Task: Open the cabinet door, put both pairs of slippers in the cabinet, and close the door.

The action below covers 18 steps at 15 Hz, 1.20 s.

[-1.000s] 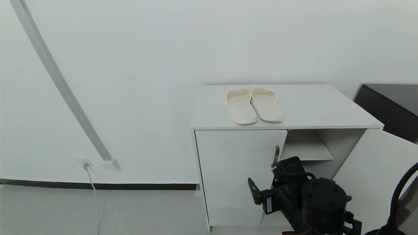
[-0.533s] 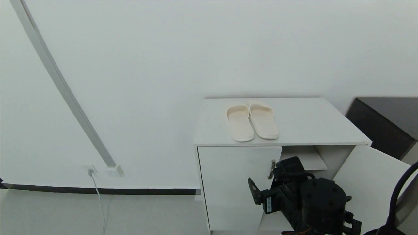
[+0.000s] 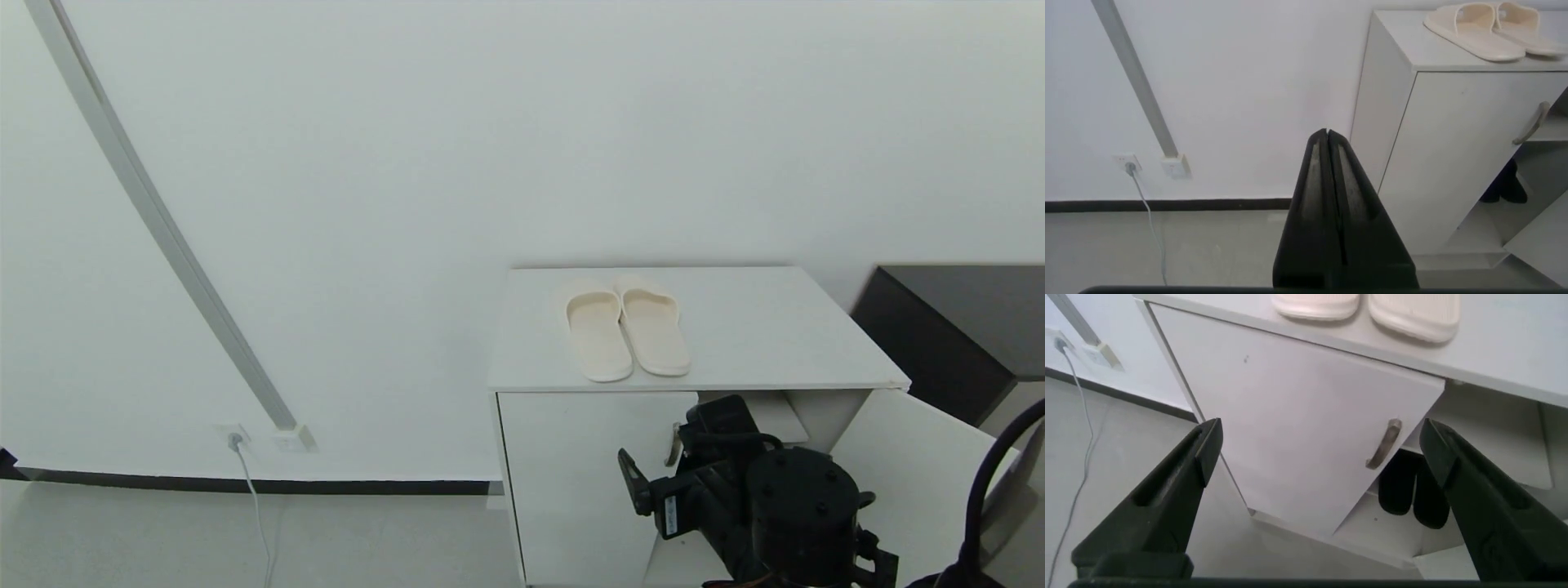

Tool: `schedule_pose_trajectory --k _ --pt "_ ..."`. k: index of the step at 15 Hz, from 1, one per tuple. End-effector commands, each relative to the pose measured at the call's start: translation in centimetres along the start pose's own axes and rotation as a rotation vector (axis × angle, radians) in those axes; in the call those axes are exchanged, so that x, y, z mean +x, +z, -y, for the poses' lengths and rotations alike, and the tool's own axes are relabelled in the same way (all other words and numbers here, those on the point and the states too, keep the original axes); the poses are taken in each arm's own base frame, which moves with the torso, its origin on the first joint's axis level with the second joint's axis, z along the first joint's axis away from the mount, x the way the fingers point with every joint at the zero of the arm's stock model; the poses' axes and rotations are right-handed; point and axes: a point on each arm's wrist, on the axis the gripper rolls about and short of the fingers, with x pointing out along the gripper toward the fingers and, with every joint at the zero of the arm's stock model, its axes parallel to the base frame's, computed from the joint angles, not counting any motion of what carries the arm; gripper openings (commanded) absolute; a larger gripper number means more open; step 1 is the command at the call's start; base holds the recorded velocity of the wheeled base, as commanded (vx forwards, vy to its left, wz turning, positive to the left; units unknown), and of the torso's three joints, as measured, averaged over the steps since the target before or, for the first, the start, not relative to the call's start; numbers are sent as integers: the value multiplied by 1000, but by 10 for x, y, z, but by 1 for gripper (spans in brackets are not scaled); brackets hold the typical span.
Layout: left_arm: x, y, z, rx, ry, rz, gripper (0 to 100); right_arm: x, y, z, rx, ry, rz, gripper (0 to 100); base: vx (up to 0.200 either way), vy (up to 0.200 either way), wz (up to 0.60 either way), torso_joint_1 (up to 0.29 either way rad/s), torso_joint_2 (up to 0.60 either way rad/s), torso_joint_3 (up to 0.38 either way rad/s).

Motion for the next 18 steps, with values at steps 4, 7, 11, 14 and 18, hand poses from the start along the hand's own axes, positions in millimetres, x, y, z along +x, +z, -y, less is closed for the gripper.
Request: schedule_pose_trajectory --k 4,7,11,14,18 --pt "0 0 0 2 -1 -1 0 -1 2 0 6 0 22 100 0 0 0 167 -361 -198" --pt "0 0 0 2 -1 -1 0 3 -3 -1 -13 2 14 100 0 0 0 89 -204 -98" --pt "0 0 0 2 -1 0 0 38 26 -7 61 -50 23 100 0 0 0 0 0 0" --pt "0 0 0 4 -1 0 0 48 52 -8 134 -85 -71 100 0 0 0 0 0 0" --pt "0 0 0 4 -2 -1 0 56 52 -1 153 -113 -74 100 0 0 0 0 0 0"
